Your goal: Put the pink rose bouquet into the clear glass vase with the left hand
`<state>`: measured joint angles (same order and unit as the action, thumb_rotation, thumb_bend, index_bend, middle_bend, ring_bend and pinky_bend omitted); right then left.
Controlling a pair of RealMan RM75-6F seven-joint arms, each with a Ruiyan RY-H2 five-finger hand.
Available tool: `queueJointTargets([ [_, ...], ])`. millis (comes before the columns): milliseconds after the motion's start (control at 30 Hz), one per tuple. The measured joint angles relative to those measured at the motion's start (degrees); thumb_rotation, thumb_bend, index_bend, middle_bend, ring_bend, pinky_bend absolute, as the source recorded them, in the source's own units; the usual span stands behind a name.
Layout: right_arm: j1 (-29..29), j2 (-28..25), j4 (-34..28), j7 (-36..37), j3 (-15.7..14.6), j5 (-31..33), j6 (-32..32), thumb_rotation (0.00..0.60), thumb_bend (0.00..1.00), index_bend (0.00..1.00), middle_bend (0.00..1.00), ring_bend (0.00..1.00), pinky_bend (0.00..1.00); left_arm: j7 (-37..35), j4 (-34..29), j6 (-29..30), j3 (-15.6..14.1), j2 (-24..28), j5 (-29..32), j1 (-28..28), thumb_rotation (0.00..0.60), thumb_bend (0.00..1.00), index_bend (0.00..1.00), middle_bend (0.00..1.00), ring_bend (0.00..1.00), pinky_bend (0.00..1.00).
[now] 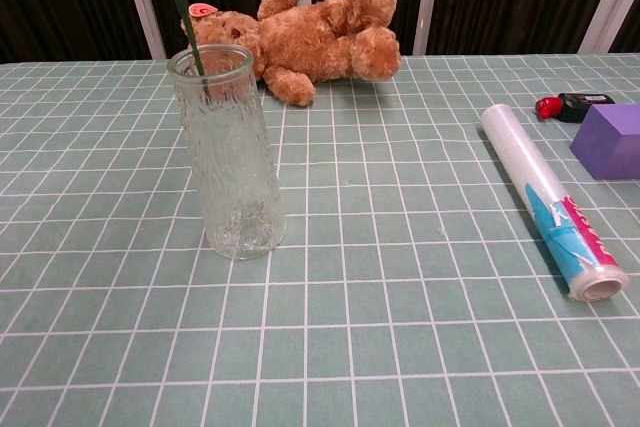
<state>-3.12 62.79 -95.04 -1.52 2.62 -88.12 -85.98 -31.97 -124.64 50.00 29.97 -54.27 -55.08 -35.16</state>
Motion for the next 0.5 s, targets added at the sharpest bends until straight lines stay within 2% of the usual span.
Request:
queueJointTargets([
  [300,0.0,-0.1,0.0,0.3,0.0,0.0,0.1,0.6,0.2,0.18,0.08,0.09,0.0,3.3,5.3,-1.0,-5.0,-5.7,0.2,-1.9,0.6,0.52,0.35,0.27,0.21,0.35],
  [500,0.0,-0.3,0.2,1.0,0.1,0.1,0.0,0.6,0.2,0.18,0.08,0.09,0.0,3.4,8.0,-1.8,-6.5,-9.2,-1.1,-3.1,0.6,0.49,0.32,0.2,0.1,0.25],
])
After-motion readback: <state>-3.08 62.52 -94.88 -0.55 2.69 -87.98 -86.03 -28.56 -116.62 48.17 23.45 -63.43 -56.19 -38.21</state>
